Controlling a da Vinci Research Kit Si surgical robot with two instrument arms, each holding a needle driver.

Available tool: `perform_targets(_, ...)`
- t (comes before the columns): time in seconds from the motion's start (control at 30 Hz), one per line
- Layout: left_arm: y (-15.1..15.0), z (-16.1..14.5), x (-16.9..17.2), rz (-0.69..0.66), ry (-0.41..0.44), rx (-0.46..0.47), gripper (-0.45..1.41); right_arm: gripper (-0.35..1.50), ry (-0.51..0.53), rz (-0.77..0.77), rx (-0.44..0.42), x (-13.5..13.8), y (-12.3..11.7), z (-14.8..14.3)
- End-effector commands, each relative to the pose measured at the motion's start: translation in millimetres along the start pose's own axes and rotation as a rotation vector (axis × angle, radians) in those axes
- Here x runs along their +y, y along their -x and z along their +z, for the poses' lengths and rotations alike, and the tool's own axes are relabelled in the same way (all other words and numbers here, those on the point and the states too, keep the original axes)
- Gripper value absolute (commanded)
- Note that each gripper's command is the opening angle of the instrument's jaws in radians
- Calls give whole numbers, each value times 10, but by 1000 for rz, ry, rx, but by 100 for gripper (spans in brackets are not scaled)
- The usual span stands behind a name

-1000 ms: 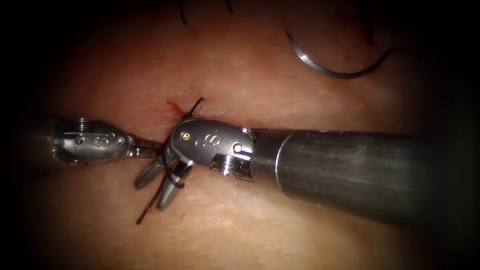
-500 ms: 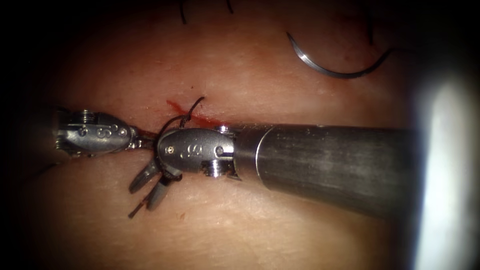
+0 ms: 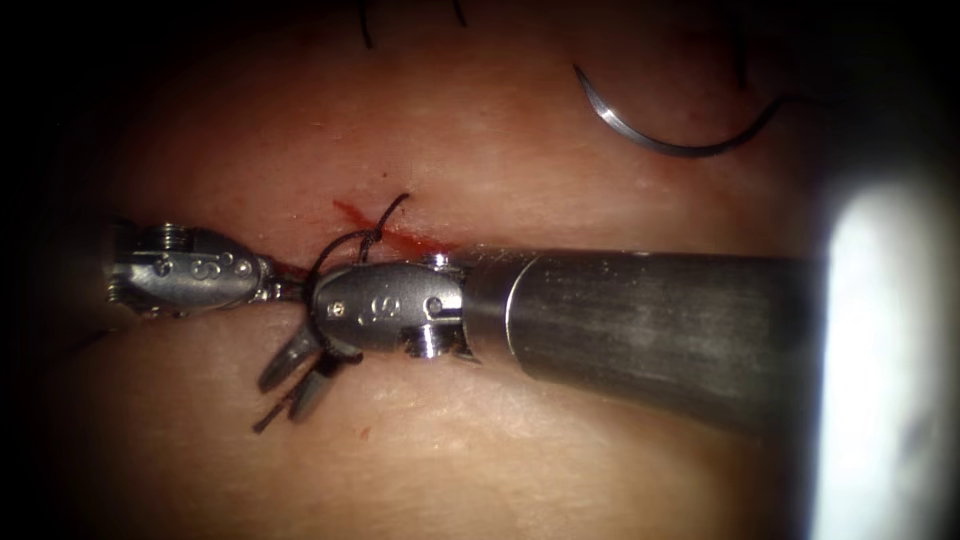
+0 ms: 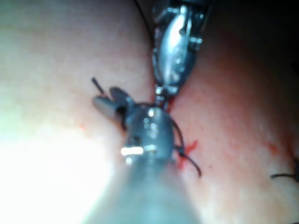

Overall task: Wound Closure
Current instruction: Pull the short end of the thread up using the right gripper

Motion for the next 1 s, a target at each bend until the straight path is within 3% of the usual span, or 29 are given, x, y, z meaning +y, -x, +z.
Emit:
perform_targets(0.03, 3, 9, 5, 0, 3, 0, -45, 20, -6, 10, -3, 4, 8, 12)
perform_targets(0.1, 3, 10, 6, 0, 3, 0, -45, 17, 3, 30, -12, 7, 11, 11)
perform_targets(0.13, 3, 10, 6, 0, 3, 0, -45, 4, 2, 37, -21, 7, 12, 10)
perform_targets(0.17, 3, 10, 6, 0, 3, 0, -45, -35, -8, 69, -59, 8, 15, 8)
perform_targets(0.27, 3, 10, 7, 1, 5, -2, -45, -35, 1, 115, -73, 11, 16, 2)
perform_targets(0.5, 2, 9, 16, 2, 5, -2, -45, -35, 165, 156, -64, 15, 17, -37)
perform_targets(0.73, 2, 7, 30, 6, 6, -1, -45, -35, 236, 227, 9, 12, 23, -72)
perform_targets(1.0, 3, 4, 38, 9, 11, 1, -45, -35, 326, 275, 61, 14, 41, -91)
